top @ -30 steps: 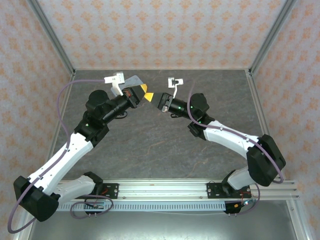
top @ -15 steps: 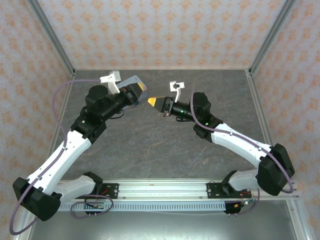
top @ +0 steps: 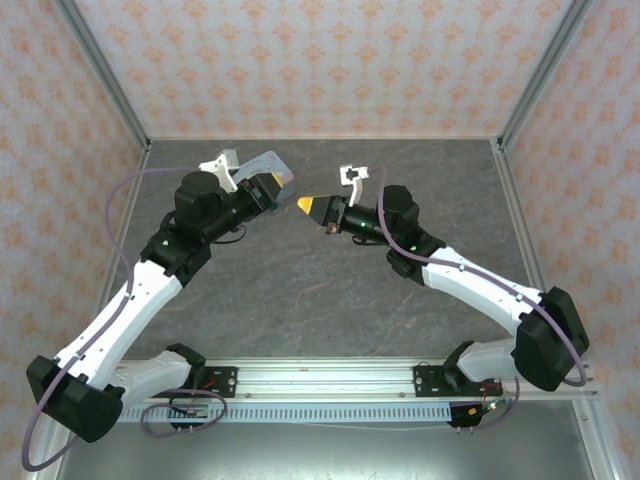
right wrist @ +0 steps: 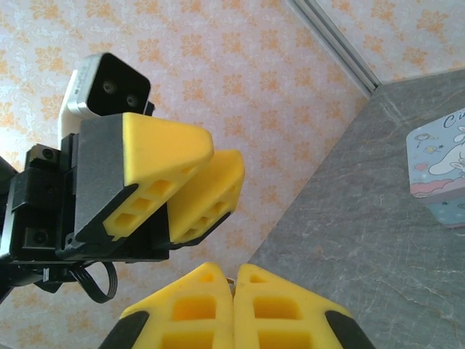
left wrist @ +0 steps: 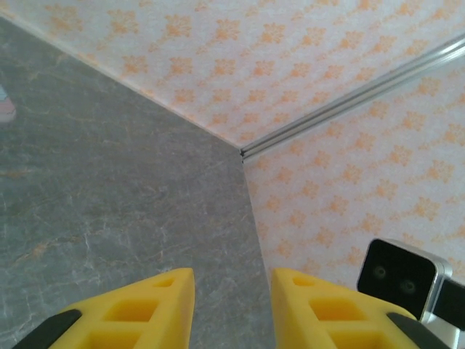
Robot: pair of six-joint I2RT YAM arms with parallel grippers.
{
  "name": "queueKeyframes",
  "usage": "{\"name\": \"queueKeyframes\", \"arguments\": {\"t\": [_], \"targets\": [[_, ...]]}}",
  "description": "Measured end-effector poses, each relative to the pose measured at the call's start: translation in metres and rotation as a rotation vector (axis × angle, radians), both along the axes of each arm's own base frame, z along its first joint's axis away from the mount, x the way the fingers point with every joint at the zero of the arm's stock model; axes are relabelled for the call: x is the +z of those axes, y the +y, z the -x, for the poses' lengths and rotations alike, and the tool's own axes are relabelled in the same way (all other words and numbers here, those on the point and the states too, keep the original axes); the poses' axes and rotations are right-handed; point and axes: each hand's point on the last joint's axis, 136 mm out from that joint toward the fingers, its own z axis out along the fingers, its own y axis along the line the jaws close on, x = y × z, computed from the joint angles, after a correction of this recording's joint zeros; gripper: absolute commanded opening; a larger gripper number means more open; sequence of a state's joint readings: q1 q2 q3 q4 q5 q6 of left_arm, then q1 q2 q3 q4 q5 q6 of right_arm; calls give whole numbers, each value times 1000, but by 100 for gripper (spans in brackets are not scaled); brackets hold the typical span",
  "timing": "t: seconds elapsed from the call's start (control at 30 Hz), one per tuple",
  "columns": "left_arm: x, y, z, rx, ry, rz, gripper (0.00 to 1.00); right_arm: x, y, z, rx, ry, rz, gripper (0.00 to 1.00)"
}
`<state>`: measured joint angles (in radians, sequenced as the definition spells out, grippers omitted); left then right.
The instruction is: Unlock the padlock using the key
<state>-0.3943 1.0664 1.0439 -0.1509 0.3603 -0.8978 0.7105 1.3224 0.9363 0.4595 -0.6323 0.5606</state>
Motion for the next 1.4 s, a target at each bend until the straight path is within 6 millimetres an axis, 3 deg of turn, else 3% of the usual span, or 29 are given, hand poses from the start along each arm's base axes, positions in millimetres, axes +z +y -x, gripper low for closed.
{"name": "queueKeyframes", "arguments": {"t": [0.27, 0.3, 0.4, 0.53, 0.67, 0.83, 1.23, 1.4], "targets": [[-61, -2, 1, 74, 312, 297, 34, 7, -2, -6, -38, 12, -40, 0], [-68, -3, 0, 85, 345, 348, 36, 10, -2, -8, -42, 15, -57, 0], [-81, -5, -1, 116, 413, 453, 54, 12, 0, -14, -55, 33, -100, 0], [-67, -9, -4, 116, 422, 569, 65, 4, 6, -25, -71, 88, -138, 0], [-57, -15, -5, 104, 417, 657, 67, -7, 14, -28, -70, 130, -143, 0], [-64, -19, -4, 125, 450, 734, 67, -13, 25, -25, -58, 164, -158, 0], [-64, -12, -11, 183, 444, 818, 53, -22, 36, -20, -49, 200, -166, 0], [-63, -11, -11, 186, 442, 825, 46, -35, 35, -20, -62, 219, -146, 0]]}}
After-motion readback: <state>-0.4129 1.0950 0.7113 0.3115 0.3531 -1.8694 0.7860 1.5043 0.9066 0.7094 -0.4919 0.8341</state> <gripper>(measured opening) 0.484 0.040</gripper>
